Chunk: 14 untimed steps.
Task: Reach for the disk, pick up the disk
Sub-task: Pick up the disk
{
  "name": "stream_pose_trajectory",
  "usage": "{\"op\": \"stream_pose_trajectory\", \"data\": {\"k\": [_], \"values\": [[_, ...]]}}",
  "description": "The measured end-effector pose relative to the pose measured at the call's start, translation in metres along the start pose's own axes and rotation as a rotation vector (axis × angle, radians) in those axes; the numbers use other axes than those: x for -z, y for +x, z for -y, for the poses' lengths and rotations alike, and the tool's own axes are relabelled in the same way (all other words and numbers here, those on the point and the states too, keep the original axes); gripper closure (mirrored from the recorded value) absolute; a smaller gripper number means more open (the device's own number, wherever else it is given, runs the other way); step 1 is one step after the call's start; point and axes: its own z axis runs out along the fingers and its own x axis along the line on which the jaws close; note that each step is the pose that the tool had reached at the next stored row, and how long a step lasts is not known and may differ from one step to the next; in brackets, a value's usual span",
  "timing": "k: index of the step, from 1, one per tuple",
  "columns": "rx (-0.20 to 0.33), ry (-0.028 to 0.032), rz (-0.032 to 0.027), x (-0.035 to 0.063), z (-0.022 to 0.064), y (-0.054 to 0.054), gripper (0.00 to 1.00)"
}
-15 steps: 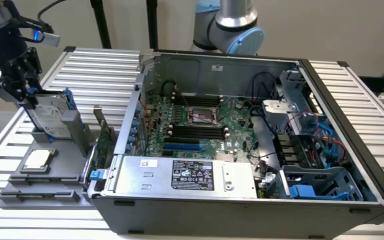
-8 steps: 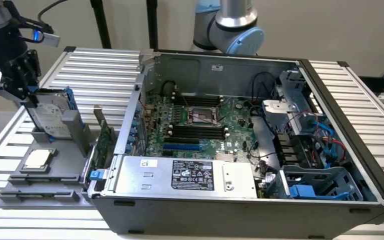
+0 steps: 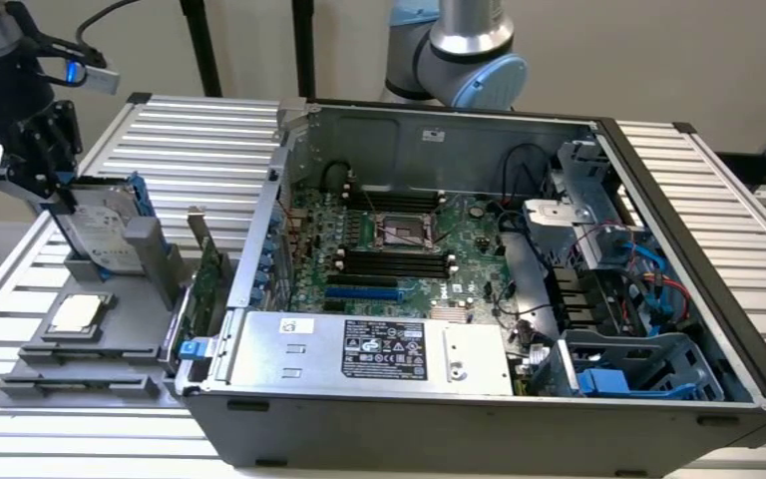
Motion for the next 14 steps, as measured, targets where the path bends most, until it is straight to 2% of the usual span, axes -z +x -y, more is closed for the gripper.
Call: {"op": "stream_pose_trajectory", "data": {"k": [14], "values": [[-0.023,0.0005,0.0,0.0001,-0.0002,0.007,0.67]]}}
